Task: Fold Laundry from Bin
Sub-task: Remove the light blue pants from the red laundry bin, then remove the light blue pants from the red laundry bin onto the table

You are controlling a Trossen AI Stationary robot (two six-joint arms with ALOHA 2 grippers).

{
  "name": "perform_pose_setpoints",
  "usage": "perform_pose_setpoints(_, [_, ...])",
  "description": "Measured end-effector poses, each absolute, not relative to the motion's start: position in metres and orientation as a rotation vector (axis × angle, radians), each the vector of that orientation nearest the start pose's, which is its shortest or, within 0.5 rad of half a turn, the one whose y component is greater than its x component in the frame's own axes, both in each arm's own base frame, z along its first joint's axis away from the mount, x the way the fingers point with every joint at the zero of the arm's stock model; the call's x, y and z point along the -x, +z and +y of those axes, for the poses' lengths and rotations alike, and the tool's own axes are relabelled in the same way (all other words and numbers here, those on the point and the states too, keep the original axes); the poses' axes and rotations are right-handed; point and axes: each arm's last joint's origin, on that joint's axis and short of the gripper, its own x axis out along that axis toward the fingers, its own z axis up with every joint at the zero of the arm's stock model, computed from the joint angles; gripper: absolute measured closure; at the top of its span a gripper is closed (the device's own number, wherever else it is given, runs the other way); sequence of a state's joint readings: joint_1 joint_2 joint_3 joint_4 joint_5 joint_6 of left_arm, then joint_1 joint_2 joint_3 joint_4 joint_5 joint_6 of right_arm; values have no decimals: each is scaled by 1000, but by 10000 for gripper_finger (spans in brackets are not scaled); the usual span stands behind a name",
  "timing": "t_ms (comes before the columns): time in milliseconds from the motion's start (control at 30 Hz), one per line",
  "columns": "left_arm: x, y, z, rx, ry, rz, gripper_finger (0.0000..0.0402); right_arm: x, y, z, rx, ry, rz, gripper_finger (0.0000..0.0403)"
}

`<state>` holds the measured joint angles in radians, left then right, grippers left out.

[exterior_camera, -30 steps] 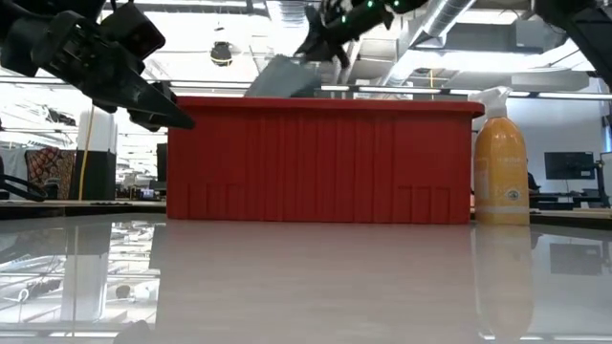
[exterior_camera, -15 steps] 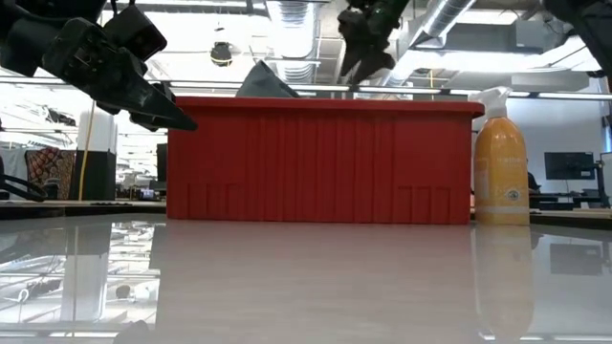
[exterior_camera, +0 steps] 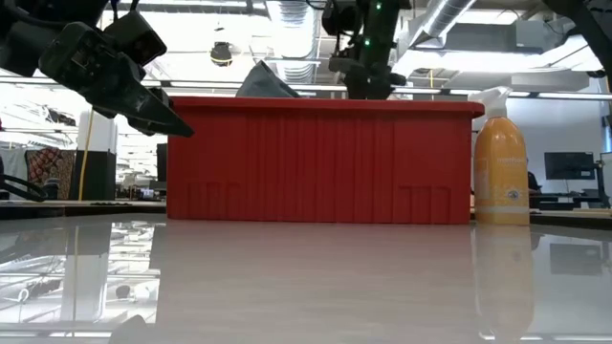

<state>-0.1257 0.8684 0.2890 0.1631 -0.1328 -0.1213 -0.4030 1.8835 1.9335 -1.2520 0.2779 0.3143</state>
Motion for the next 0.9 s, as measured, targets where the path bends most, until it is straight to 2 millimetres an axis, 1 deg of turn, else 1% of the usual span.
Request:
perform_pose_setpoints(67, [-175, 182, -19, 70, 17, 410, 184, -345, 332, -153, -347, -772, 1135, 227])
perform_pose_setpoints(200, [-175, 183, -19, 78, 12, 408, 184, -351, 330, -149, -329, -748, 1110, 363])
perform_pose_setpoints(233, [-175, 183, -19, 78, 13, 408, 184, -352, 334, -146, -313, -731, 1092, 377])
perform_pose_setpoints(300, [-175, 183, -19, 81, 13, 407, 184, -355, 346, -138, -288, -702, 1030, 377])
perform_pose_setpoints(333, [-175, 183, -19, 87, 15, 407, 184, -355, 357, -133, -273, -685, 981, 373])
perform_pose_setpoints(433, [-175, 183, -19, 87, 14, 401, 184, -347, 397, -119, -227, -638, 816, 371])
perform_pose_setpoints(567, [-175, 184, -19, 87, 16, 397, 184, -323, 460, -96, -149, -563, 511, 379])
perform_pose_setpoints(667, [-176, 184, -19, 86, 22, 392, 184, -296, 506, -73, -94, -491, 246, 376])
perform_pose_setpoints(733, [-176, 185, -18, 77, 34, 384, 184, -274, 534, -55, -52, -435, 81, 370])
perform_pose_setpoints(833, [-176, 185, -18, 72, 44, 375, 184, -243, 567, -28, 25, -339, -113, 370])
perform_pose_setpoints(900, [-176, 186, -18, 72, 44, 372, 184, -225, 581, -11, 86, -243, -209, 377])
